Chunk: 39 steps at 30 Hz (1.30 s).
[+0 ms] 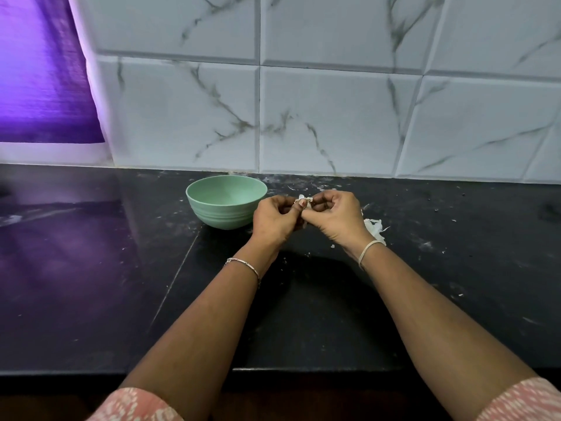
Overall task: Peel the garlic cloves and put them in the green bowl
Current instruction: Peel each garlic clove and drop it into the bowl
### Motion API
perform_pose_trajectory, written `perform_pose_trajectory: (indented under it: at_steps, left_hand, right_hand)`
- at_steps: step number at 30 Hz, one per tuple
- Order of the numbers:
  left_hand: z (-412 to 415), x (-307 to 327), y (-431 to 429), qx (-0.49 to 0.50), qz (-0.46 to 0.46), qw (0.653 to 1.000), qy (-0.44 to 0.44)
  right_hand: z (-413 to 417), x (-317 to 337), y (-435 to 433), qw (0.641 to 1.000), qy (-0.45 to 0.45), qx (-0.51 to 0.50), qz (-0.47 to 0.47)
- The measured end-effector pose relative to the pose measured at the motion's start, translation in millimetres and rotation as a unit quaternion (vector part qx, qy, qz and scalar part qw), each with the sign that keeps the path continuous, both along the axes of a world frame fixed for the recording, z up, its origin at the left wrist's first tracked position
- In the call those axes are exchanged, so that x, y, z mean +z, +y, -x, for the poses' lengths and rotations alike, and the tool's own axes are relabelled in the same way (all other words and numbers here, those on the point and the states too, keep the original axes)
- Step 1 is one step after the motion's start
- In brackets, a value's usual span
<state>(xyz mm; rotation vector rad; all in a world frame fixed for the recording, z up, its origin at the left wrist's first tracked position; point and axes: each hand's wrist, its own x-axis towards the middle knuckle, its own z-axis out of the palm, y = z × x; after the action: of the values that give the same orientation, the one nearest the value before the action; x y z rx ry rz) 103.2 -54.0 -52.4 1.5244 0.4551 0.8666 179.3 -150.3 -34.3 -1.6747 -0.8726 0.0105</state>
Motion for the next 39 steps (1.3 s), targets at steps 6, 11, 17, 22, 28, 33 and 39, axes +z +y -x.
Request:
perform_pose_trajectory:
  at_steps: [6, 11, 17, 22, 28, 33, 39]
  left_hand:
    - [-2, -1, 3, 0.018, -0.02, 1.0, 0.01]
    - [-1, -1, 1, 0.005, -0.012, 1.0, 0.0]
    - [0, -1, 2, -0.011, -0.013, 0.999, -0.029]
    - [5, 7, 1, -0.047, 0.061, 0.995, -0.069]
    - [6, 9, 2, -0.099, 0.145, 0.982, -0.075]
    - [2, 6, 4, -0.073, 0.149, 0.982, -0.089]
    - [0, 3, 3, -0.045, 0.145, 0.983, -0.1]
  right_hand:
    - [-1, -1, 3, 0.998, -0.049, -0.012, 0.03]
    - [-5, 0, 0, 0.997, -0.067, 0.002, 0.042]
    - [-6, 0, -2, 0.998, 0.028, 0.053, -0.013]
    - [-1, 5, -5, 0.976, 0.151, 0.139, -0.075]
    - [-2, 3, -5, 0.972, 0.163, 0.143, -0.093]
    - [1, -4, 5, 0.974, 0.152, 0.143, -0.092]
    - [7, -12, 17, 0.975, 0.161, 0.103, -0.112]
